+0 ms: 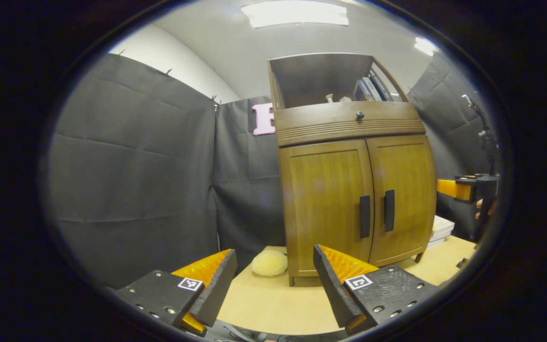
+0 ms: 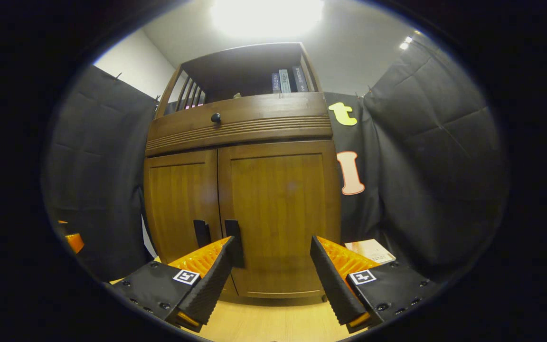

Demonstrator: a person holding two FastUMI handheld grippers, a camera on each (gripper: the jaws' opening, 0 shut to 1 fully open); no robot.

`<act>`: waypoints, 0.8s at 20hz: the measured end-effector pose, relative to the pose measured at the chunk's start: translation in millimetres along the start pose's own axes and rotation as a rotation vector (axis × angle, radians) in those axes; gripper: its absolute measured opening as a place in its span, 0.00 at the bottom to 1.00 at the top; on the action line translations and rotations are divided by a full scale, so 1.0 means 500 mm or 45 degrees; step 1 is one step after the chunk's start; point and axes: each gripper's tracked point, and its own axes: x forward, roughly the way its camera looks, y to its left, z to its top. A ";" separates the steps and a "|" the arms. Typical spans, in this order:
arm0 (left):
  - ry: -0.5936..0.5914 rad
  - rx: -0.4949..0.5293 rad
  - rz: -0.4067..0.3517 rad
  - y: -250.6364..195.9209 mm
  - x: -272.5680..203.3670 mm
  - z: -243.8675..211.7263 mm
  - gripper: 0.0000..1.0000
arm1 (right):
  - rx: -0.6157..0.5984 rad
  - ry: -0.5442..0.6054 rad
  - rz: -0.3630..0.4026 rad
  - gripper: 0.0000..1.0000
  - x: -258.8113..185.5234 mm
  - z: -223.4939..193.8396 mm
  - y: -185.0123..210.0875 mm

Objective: Open the right door of the double-door shoe cabinet with the right hand, and open the left door with the left hand.

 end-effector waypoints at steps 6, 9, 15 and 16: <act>0.022 0.008 0.070 0.007 0.004 0.006 0.92 | 0.017 0.043 0.041 0.98 0.085 -0.027 0.041; 0.033 0.010 0.103 0.013 -0.001 0.008 0.92 | 0.040 0.075 0.048 0.98 0.124 -0.046 0.055; 0.042 0.022 0.174 0.022 -0.002 0.016 0.92 | 0.030 0.136 0.066 0.94 0.195 -0.088 0.076; 0.047 0.024 0.185 0.023 -0.004 0.018 0.92 | 0.024 0.149 0.072 0.96 0.209 -0.094 0.083</act>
